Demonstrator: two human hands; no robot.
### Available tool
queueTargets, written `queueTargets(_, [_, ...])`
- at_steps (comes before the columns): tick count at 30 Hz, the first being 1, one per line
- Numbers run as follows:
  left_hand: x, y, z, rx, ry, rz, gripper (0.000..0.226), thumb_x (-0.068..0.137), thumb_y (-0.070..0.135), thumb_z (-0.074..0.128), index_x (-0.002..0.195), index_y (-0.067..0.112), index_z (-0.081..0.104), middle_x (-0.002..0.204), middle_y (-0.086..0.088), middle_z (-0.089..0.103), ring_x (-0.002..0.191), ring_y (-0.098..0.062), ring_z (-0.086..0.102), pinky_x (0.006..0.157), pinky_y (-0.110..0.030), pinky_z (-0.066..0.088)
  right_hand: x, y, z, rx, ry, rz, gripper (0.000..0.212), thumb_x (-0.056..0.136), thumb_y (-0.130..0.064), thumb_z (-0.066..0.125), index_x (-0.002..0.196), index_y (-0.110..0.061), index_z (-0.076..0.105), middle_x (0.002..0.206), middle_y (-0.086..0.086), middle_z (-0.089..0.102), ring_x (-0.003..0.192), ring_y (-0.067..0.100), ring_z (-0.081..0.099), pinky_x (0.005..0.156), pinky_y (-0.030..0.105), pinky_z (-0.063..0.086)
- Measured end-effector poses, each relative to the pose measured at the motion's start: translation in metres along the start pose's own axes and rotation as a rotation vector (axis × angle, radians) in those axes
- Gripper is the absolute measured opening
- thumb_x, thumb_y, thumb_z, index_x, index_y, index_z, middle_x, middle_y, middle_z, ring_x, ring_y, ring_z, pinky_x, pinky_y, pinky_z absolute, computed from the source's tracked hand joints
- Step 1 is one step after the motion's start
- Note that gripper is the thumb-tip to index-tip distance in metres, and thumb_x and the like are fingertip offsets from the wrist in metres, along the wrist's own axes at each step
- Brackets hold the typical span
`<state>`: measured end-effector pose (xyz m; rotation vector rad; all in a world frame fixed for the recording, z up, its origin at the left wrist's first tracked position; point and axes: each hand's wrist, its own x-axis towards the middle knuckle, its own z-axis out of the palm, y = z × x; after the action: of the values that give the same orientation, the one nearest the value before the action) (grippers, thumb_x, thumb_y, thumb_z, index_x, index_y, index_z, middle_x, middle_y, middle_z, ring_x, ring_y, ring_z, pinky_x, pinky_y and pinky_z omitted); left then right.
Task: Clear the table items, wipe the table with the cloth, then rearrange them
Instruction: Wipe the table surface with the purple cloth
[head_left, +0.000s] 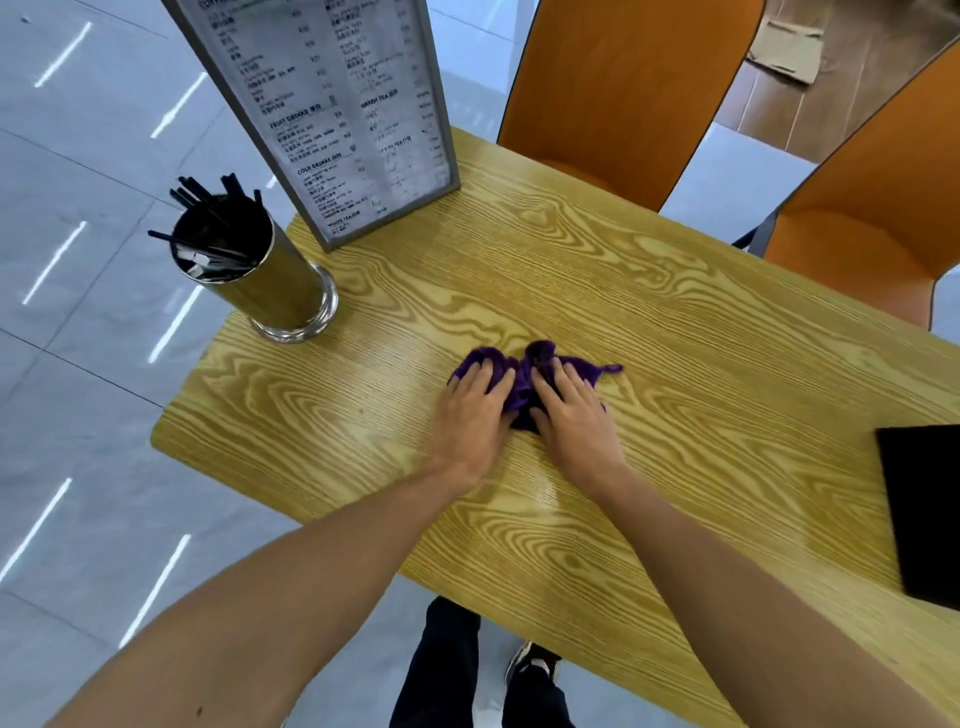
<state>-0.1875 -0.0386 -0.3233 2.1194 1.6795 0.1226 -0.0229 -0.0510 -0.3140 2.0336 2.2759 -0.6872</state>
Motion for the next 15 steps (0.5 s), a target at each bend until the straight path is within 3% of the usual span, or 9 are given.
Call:
queueTargets(4, [-0.079, 0.024, 0.018, 0.012, -0.026, 0.020, 0.057, 0.092, 0.034, 0.067, 0.145, 0.021, 0.049, 0.149, -0.010, 0.049, 0.140, -0.027, 0.044, 0.114, -0.044, 0.038, -0.080, 0.008, 0.029, -0.028, 0.066, -0.039, 0.049, 0.098, -0.024, 0.062, 0.145, -0.012, 0.052, 0.155, 0.014, 0.043, 0.144, 0.032, 0.039, 0.109, 0.048, 0.044])
queueTargets(6, [-0.121, 0.036, 0.028, -0.006, -0.051, 0.031, 0.061, 0.082, 0.031, 0.079, 0.138, 0.021, 0.058, 0.141, -0.010, 0.057, 0.132, -0.026, 0.053, 0.110, -0.043, 0.043, -0.123, 0.012, 0.048, -0.039, 0.089, -0.050, 0.044, 0.100, -0.025, 0.059, 0.141, -0.012, 0.056, 0.151, 0.013, 0.048, 0.140, 0.032, 0.045, 0.104, 0.048, 0.050])
queueTargets(9, [-0.171, 0.044, 0.041, -0.027, -0.090, 0.032, 0.069, 0.070, 0.029, 0.088, 0.134, 0.021, 0.063, 0.136, -0.009, 0.061, 0.128, -0.025, 0.058, 0.108, -0.044, 0.046, -0.172, 0.011, 0.068, -0.045, 0.073, -0.077, 0.045, 0.102, -0.031, 0.043, 0.141, -0.012, 0.057, 0.150, 0.013, 0.049, 0.140, 0.032, 0.046, 0.103, 0.048, 0.050])
queueTargets(15, [-0.201, 0.013, 0.047, -0.021, -0.015, -0.046, 0.076, 0.064, 0.008, 0.087, 0.135, 0.017, 0.061, 0.142, -0.012, 0.057, 0.133, -0.027, 0.053, 0.106, -0.047, 0.047, -0.170, -0.014, 0.085, -0.067, 0.044, -0.230, 0.045, 0.104, -0.029, 0.039, 0.141, -0.010, 0.057, 0.151, 0.015, 0.048, 0.143, 0.032, 0.042, 0.110, 0.049, 0.042])
